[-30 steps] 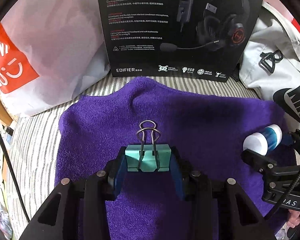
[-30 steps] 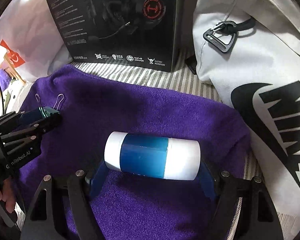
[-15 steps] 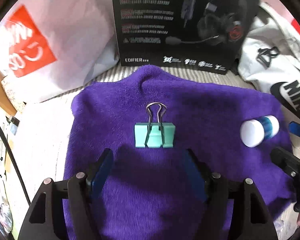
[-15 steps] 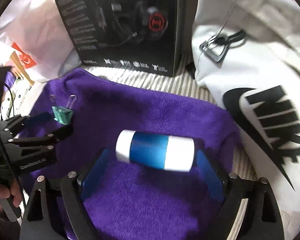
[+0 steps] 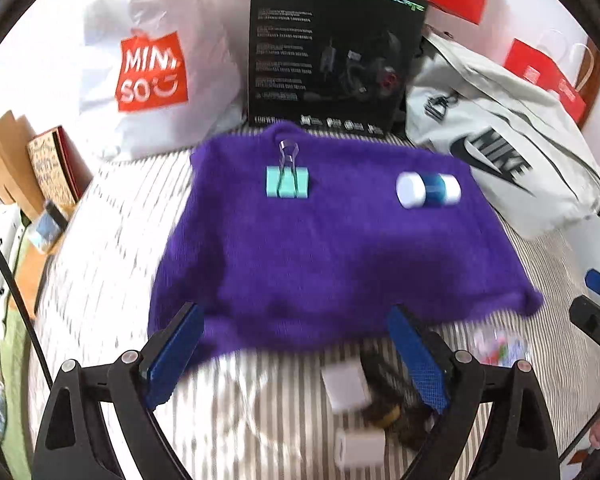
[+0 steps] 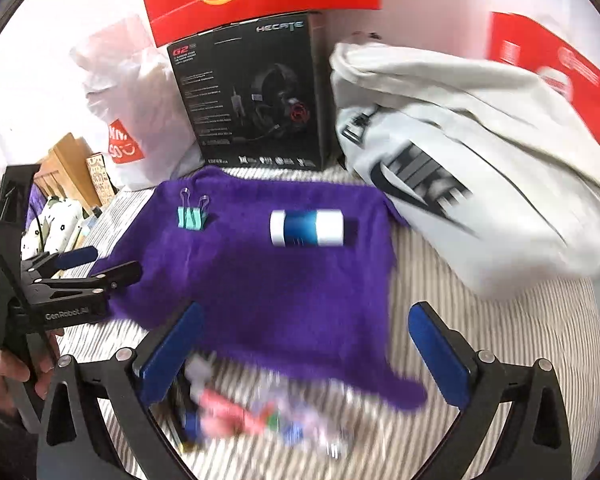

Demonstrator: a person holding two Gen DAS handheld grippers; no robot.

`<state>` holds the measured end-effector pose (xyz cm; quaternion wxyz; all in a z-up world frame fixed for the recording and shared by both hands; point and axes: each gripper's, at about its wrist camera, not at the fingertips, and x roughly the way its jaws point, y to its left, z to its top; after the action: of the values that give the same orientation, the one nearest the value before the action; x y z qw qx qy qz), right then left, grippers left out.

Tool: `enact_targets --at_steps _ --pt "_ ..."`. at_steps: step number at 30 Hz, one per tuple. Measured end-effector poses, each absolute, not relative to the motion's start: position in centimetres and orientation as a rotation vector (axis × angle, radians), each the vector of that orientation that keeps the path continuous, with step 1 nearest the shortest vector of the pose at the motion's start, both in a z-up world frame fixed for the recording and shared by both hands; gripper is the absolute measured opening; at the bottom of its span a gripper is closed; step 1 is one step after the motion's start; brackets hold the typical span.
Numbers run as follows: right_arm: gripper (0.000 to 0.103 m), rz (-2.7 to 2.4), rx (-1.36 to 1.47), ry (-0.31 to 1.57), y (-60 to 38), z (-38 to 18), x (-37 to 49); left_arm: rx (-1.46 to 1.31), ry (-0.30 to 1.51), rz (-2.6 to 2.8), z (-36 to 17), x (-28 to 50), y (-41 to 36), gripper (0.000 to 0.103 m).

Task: Organize rigid objects
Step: 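Grasp the white tape roll with the left tool while the right tool grasps the clear candy bottle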

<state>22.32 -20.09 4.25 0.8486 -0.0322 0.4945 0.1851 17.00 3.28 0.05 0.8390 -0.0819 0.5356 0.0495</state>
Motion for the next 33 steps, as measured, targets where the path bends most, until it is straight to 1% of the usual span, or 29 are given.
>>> enact_targets --at_steps 7,10,15,17,19,23,28,30,31,33 --pt "0.102 0.302 0.017 1.069 -24.6 3.5 15.2 -0.236 1.160 0.098 -2.6 14.3 2.8 0.093" --pt "0.102 0.272 0.049 1.087 -26.0 3.0 13.5 -0.244 1.166 0.094 -3.5 14.4 2.5 0.093" --pt "0.102 0.203 0.000 1.090 -27.0 2.3 11.2 -0.228 1.175 0.100 -4.5 14.8 2.2 0.092" --pt "0.102 0.203 0.009 1.090 -27.2 2.1 10.7 -0.211 1.164 0.110 -4.7 15.0 2.2 0.090" --pt "0.102 0.217 0.026 1.099 -27.4 1.8 10.3 -0.193 1.177 0.107 -5.0 15.3 2.2 0.080" --pt "0.102 0.228 0.027 1.114 -27.3 1.1 10.1 -0.192 1.175 0.078 -4.9 15.0 2.5 0.074" --pt "0.102 0.270 0.067 1.110 -27.1 0.3 11.2 -0.181 1.173 0.040 -4.6 14.9 1.9 0.056" --pt "0.102 0.273 0.068 1.103 -26.8 0.1 12.4 -0.169 1.187 0.028 -4.5 14.7 1.8 0.053" --pt "0.102 0.273 0.060 1.098 -26.6 0.0 13.0 -0.161 1.193 0.025 -4.5 14.6 1.8 0.047" --pt "0.102 0.283 0.036 1.088 -26.1 -0.1 14.3 -0.148 1.199 0.016 -4.5 14.3 1.9 0.039"
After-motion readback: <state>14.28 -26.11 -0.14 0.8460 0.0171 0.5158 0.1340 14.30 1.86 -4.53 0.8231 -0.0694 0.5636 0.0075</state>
